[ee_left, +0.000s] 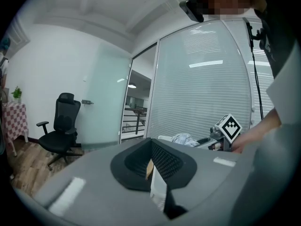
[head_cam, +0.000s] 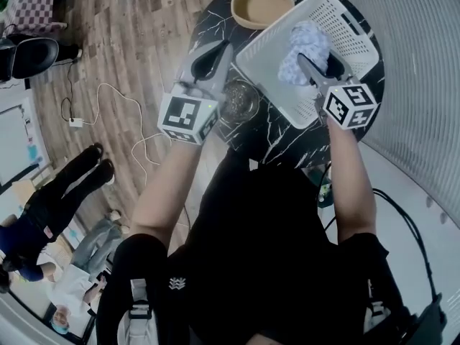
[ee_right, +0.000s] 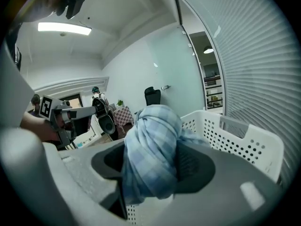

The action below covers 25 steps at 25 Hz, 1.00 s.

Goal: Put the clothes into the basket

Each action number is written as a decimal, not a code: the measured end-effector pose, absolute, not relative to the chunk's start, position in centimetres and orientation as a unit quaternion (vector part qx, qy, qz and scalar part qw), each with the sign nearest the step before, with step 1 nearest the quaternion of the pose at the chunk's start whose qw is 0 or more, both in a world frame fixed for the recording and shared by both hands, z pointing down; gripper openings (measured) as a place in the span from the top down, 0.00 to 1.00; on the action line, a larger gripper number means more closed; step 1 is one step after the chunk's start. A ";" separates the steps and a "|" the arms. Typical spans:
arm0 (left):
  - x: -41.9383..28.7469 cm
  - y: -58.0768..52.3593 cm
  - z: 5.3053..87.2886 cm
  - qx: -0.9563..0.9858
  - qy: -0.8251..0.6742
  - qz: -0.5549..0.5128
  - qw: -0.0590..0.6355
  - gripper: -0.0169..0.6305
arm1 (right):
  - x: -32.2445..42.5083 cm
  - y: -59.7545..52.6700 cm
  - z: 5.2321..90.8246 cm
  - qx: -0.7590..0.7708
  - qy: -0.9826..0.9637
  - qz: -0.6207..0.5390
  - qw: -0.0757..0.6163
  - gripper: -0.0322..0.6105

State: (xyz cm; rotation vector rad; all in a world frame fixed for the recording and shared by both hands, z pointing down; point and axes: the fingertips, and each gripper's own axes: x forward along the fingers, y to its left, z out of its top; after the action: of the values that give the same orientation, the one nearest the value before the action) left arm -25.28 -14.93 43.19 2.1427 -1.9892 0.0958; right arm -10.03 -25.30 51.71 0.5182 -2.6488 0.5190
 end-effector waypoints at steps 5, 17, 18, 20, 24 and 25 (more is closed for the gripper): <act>-25.7 -14.8 43.7 0.725 -0.680 0.027 0.111 0.97 | -10.0 -26.0 52.4 0.208 -0.941 0.153 0.217 0.49; -24.9 -14.8 42.8 0.731 -0.674 0.022 0.105 0.97 | -9.7 -26.0 49.6 0.219 -0.949 0.126 0.188 0.49; -24.6 -15.0 42.5 0.734 -0.671 0.022 0.104 0.97 | -9.5 -26.1 49.3 0.222 -0.949 0.126 0.183 0.49; -24.0 -15.1 42.1 0.737 -0.667 0.023 0.103 0.97 | -8.9 -26.1 48.5 0.227 -0.951 0.126 0.171 0.49; -23.0 -15.6 40.6 0.744 -0.661 0.023 0.091 0.97 | -7.4 -26.1 46.3 0.234 -0.956 0.117 0.135 0.49; -22.7 -15.8 40.0 0.746 -0.659 0.022 0.086 0.97 | -7.0 -26.1 45.5 0.237 -0.957 0.113 0.125 0.49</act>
State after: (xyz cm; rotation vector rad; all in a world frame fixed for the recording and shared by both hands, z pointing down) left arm -22.69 -15.79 40.01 2.2248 -1.9654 0.0659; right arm -6.96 -26.07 45.52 0.6917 -2.7883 0.3287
